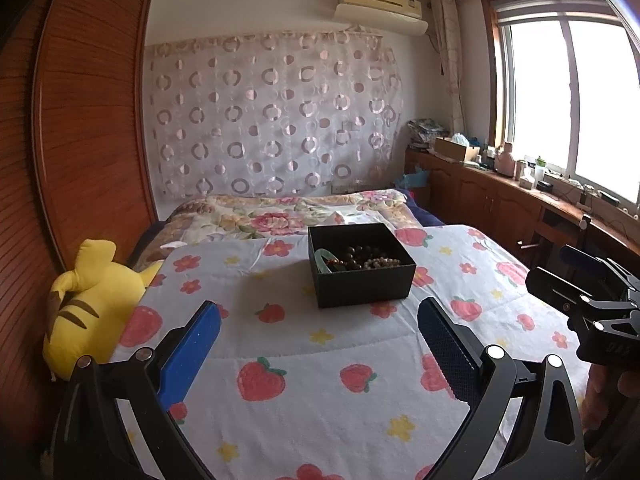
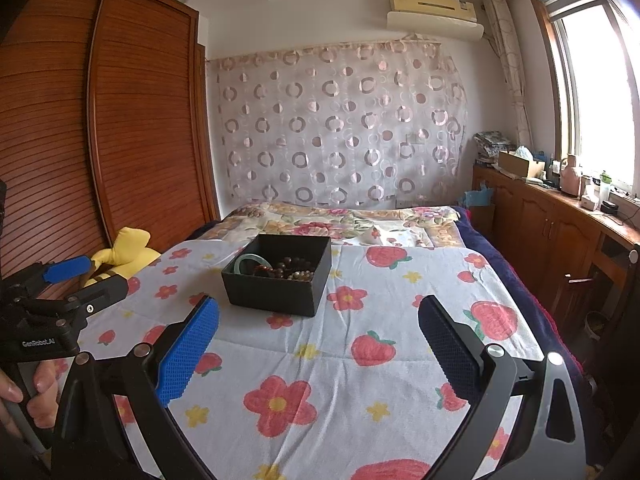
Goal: Organize jewelry
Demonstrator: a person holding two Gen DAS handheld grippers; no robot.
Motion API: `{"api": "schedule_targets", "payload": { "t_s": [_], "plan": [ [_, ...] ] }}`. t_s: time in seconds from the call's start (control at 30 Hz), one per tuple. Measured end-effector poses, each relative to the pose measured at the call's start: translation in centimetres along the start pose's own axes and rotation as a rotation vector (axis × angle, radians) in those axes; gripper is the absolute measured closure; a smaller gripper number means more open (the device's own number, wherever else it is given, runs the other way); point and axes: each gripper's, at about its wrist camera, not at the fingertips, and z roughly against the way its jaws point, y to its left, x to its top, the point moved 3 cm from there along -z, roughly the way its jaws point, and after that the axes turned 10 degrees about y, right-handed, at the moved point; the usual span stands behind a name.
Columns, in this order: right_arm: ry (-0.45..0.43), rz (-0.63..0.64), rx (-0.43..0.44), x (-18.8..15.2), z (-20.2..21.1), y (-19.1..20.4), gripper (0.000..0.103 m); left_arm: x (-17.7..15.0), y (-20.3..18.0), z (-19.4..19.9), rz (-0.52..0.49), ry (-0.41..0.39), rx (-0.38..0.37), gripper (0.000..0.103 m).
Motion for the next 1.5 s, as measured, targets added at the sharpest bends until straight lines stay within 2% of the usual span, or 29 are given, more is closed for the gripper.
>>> {"api": "schedule_targets", "payload": {
  "t_s": [1.5],
  "plan": [
    [-0.005,-0.007,-0.002,-1.0,-0.1,0.0,0.002,0.4,0.0,1.0,0.000,-0.013,-0.001,0.008]
  ]
}}
